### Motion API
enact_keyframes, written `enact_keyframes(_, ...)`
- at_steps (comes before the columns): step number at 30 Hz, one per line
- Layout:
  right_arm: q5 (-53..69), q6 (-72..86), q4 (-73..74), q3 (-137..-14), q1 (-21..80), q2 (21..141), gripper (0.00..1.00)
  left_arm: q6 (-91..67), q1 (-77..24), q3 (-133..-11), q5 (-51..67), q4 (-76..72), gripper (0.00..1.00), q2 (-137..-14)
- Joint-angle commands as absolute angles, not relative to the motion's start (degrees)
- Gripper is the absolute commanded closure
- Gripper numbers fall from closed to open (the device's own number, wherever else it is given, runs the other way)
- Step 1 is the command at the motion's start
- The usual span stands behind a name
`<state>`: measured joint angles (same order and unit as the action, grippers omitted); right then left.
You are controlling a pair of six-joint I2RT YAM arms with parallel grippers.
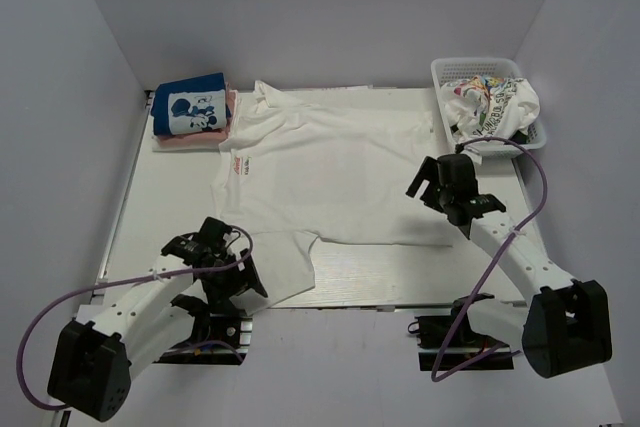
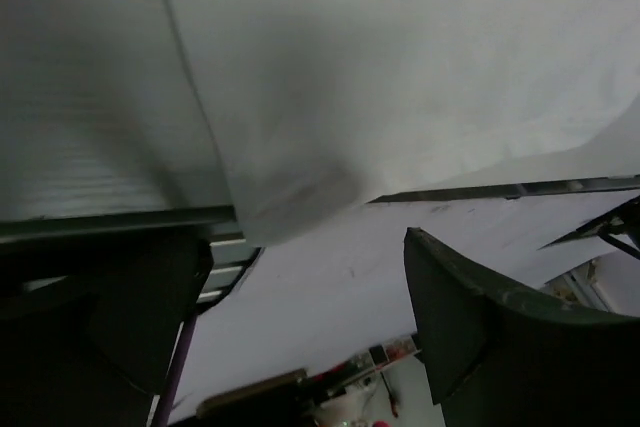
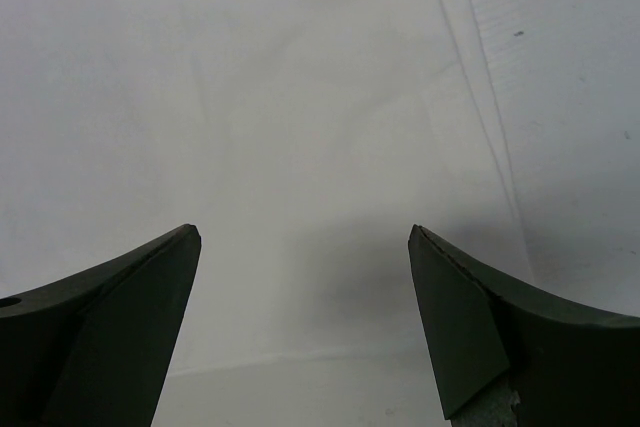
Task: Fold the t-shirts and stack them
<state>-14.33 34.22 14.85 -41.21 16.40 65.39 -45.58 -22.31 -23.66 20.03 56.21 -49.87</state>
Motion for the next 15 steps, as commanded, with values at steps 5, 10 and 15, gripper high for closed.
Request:
enact_keyframes(5, -18.5, 38.1, 20.0, -38.6, 15.8, 61.6, 0.1, -49.0, -23.0, -22.2, 18.9, 52.0, 0.22, -55.9)
enact_keyframes(10, -16.1, 38.7, 21.3, -36.0, 15.6, 60.9, 0.1, -49.6, -23.0, -22.2, 19.1, 47.0, 0.48, -57.7)
enact_keyframes(15, -18.7, 40.3, 26.3, -34.5, 15.3, 60.6, 0.1, -49.6, -23.0, -23.2, 19.6, 45.8, 1.0, -57.7)
